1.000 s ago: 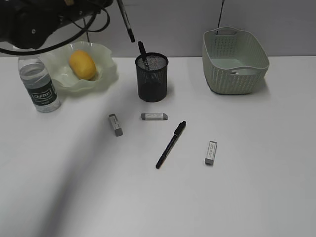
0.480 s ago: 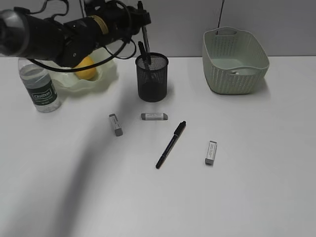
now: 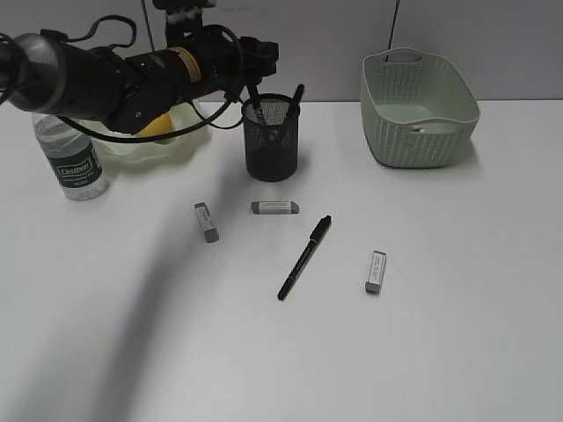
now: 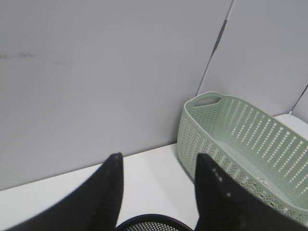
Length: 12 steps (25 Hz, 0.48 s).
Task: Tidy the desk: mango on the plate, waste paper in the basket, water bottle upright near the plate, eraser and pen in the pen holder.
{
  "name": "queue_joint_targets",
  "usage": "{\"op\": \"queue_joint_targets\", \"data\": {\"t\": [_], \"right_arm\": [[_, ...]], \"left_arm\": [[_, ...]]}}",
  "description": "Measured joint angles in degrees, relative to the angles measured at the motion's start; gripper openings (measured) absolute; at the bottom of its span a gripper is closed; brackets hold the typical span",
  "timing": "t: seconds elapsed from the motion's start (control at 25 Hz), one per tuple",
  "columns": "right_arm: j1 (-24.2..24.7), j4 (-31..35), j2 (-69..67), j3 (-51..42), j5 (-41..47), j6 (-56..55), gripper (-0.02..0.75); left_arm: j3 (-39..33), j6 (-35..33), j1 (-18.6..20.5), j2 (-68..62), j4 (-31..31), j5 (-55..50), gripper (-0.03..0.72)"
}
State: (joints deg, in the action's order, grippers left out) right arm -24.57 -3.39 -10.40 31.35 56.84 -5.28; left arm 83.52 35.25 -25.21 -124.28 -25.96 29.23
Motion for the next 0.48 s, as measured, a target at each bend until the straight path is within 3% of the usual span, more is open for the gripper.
{"op": "queue_joint_targets", "data": {"t": [0.24,0.48], "right_arm": [[0.00,0.00,0.00,0.00,0.00,0.00,0.484],[0.00,0.00,0.00,0.00,-0.06,-0.05,0.484]], "left_arm": [[0.00,0.00,0.00,3.71,-0.37,-6.82,0.387],[0.04,0.05,-0.62,14.65,0.16,-30.94,0.392]]}}
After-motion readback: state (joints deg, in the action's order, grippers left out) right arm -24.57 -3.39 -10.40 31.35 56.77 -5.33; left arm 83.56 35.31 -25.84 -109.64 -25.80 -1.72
